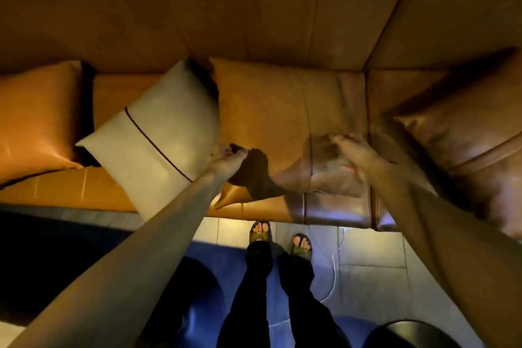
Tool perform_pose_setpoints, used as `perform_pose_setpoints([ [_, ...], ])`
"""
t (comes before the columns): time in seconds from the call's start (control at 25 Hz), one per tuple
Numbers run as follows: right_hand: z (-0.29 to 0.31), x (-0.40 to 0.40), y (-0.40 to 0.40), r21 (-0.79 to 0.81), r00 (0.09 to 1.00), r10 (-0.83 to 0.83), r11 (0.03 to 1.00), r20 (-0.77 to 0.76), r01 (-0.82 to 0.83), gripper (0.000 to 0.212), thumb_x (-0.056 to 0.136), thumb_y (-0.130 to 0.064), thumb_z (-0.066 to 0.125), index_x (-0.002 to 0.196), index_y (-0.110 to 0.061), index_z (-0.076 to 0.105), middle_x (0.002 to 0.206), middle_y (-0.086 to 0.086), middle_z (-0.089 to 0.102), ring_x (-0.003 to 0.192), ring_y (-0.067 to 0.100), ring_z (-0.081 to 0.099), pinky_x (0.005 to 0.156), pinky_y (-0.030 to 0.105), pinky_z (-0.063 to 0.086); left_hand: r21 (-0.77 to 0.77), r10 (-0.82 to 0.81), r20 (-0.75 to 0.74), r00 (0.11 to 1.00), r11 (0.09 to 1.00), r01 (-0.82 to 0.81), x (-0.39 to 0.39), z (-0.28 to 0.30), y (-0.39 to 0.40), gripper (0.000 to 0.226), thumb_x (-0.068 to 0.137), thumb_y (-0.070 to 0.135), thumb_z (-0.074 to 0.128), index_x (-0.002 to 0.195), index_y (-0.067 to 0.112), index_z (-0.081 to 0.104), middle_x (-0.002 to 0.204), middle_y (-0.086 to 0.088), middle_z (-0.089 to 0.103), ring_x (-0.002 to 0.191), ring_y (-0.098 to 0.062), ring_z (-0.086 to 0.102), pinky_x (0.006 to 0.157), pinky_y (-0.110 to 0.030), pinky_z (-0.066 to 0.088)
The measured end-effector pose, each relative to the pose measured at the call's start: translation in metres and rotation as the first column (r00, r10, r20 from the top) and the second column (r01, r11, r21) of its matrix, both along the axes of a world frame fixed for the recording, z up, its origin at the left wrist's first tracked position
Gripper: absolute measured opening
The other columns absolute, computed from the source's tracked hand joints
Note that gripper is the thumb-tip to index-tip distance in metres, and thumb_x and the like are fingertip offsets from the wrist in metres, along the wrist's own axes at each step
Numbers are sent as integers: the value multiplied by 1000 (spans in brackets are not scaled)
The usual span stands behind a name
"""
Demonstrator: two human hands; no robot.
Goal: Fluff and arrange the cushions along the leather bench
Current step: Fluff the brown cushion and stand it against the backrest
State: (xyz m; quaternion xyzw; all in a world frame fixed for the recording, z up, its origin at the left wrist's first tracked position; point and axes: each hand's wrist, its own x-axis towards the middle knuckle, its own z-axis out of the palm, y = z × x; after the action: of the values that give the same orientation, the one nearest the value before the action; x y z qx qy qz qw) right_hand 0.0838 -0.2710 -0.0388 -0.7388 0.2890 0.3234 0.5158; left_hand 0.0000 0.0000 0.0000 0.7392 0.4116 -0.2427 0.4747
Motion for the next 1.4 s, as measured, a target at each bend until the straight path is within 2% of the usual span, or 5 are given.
perform_pose_setpoints([
  [0.16, -27, 5, 21, -187, 998, 26, 982, -55, -36, 93, 66, -65, 66, 139, -20, 31, 141, 9, 36, 124, 31, 46, 98, 50, 50, -71, 132, -75, 988, 988, -137, -6, -32, 16, 86, 79, 57, 68, 144, 21, 26, 147, -4, 39, 134, -31, 41, 109, -42, 38],
  [0.68, 23, 21, 41, -359, 999, 36, 933, 15, -28, 61, 95, -40, 45, 145, -10, 28, 154, 16, 28, 139, 39, 31, 113, 52, 30, -134, 64, 76, 995, 990, -53, 25, 13, -8, 103, 46, 72, 84, 121, 22, 35, 126, -2, 55, 111, -27, 58, 100, -48, 50],
  [1.0, 141, 50, 36, -369, 855, 517, 801, 33, -470, 111, 76, -82, 42, 155, -12, 8, 164, 12, 9, 149, 36, 12, 117, 55, 21, -234, -269, 283, 921, 912, 338, 62, 81, -108, 37, 98, 48, 45, 97, 13, 56, 75, -3, 65, 68, -16, 63, 67, -29, 55],
  [1.12, 149, 44, 4, -478, 862, 505, 747, -44, -462, 120, 70, -78, 59, 155, -23, -5, 165, 3, -7, 150, 35, 0, 115, 63, 18, -327, -446, 383, 809, 753, 570, 66, 87, -135, 32, 104, 25, 38, 105, 9, 66, 93, 3, 64, 89, -8, 58, 80, -15, 43],
  [1.4, 139, 35, -36, -541, 909, 416, 770, 25, -338, 107, 68, -59, 77, 148, -37, 9, 153, 7, 18, 140, 39, 26, 104, 63, 37, 495, -804, 305, 510, 591, 637, 126, 107, -128, 21, 92, 26, 57, 113, 27, 59, 126, -2, 50, 123, -22, 46, 98, -36, 41],
])
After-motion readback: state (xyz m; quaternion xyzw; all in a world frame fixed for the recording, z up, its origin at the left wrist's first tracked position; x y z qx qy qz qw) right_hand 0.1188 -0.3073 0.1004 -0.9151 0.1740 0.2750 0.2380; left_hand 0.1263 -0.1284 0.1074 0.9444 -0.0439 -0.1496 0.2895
